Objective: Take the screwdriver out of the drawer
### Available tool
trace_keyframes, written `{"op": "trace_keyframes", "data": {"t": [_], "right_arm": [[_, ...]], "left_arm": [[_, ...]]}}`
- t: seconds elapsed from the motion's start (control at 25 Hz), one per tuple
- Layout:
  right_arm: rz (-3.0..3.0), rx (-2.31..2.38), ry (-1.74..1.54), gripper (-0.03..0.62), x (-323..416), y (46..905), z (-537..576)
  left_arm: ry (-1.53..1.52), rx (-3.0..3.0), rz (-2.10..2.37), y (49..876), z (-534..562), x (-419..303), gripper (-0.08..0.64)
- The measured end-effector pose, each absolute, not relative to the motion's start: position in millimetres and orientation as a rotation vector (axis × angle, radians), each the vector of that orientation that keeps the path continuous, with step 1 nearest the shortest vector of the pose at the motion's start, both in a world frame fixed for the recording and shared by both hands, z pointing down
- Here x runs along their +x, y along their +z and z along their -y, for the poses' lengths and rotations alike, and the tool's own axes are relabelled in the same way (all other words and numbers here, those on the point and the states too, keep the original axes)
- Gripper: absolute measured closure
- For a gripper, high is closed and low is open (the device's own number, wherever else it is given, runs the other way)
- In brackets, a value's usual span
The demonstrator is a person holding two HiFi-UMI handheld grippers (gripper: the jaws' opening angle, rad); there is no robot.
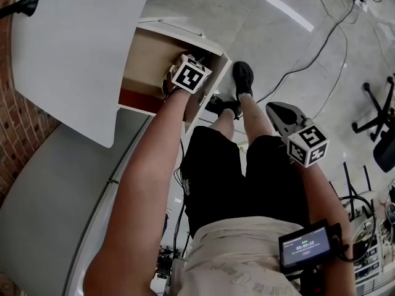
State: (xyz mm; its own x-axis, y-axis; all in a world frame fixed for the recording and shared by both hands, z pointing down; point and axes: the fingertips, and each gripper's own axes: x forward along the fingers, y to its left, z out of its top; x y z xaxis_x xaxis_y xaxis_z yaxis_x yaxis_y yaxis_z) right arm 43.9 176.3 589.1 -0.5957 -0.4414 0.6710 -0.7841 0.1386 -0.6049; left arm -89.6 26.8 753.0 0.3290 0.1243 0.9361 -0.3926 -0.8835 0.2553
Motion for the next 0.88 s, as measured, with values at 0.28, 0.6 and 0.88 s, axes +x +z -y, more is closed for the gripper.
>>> {"op": "trace_keyframes", "data": {"t": [0.28, 0.6, 0.88], "right_arm": [[2.094, 1.196, 1.448, 0.584, 41.7, 588.8, -172.8], [2.087, 1.208, 1.449, 0.584, 45.1, 588.0, -171.6], [2.090, 1.213, 1.458, 0.584, 43.9, 588.3, -166.3]], "left_arm": [[1.651, 2.145, 0.225, 755.1, -27.5, -89.5, 0.503], [1.635, 2.003, 0.338, 752.8, -29.1, -112.4, 0.522], [1.615, 1.809, 0.608, 747.7, -27.9, -141.3, 0.519]]}}
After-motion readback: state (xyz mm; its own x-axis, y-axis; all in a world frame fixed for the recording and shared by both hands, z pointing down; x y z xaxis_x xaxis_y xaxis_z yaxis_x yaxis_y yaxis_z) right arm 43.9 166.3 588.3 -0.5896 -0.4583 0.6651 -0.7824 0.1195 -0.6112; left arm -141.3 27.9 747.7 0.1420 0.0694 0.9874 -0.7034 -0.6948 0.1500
